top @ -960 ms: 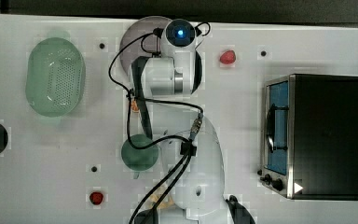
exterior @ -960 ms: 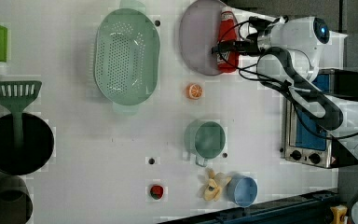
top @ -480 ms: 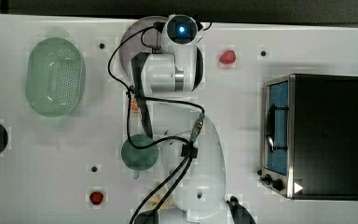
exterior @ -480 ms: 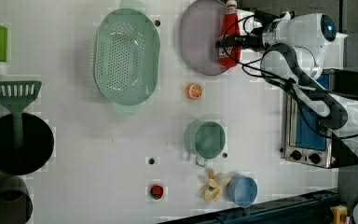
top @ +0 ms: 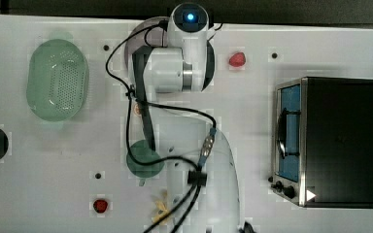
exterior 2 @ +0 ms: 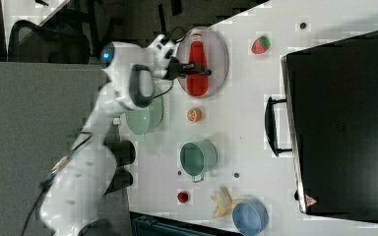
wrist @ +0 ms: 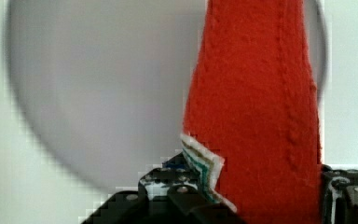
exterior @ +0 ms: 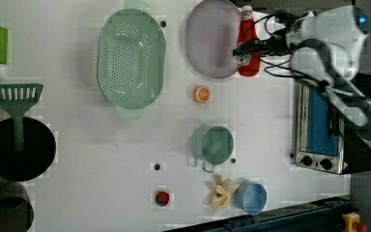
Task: Pick ketchup from plate and place it on table.
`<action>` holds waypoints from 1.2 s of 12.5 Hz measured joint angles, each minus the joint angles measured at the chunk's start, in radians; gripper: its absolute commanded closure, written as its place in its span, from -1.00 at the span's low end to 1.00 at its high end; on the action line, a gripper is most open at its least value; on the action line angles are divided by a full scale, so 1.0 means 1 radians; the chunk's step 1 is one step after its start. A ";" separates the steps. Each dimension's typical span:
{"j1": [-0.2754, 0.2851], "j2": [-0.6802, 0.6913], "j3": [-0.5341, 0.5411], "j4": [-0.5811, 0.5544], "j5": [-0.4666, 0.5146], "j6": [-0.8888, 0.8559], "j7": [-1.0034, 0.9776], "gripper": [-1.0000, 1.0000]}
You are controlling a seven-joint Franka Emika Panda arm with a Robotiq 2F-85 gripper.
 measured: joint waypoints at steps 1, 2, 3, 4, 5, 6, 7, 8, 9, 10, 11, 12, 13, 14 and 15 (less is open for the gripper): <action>-0.001 -0.054 0.001 0.002 0.035 -0.072 0.002 -0.19; -0.002 -0.109 0.001 0.009 0.063 -0.136 0.003 -0.19; -0.002 -0.168 -0.002 0.014 0.068 -0.181 0.006 -0.19; -0.005 -0.232 -0.006 0.015 0.073 -0.224 0.012 -0.19; -0.012 -0.294 -0.008 0.015 0.079 -0.262 0.021 -0.19; -0.022 -0.354 -0.009 0.015 0.079 -0.293 0.032 -0.19; -0.027 -0.415 -0.020 0.007 0.080 -0.326 0.042 -0.19; -0.028 -0.474 -0.042 -0.016 0.080 -0.333 0.044 -0.19; -0.031 -0.529 -0.064 -0.049 0.081 -0.334 0.044 -0.19; -0.035 -0.572 -0.084 -0.085 0.081 -0.336 0.044 -0.19; -0.040 -0.604 -0.103 -0.126 0.078 -0.337 0.045 -0.19; -0.049 -0.627 -0.115 -0.180 0.077 -0.342 0.045 -0.19; -0.062 -0.638 -0.118 -0.234 0.077 -0.343 0.045 -0.19; -0.067 -0.642 -0.125 -0.292 0.078 -0.333 0.045 -0.19; -0.065 -0.642 -0.135 -0.354 0.080 -0.319 0.045 -0.19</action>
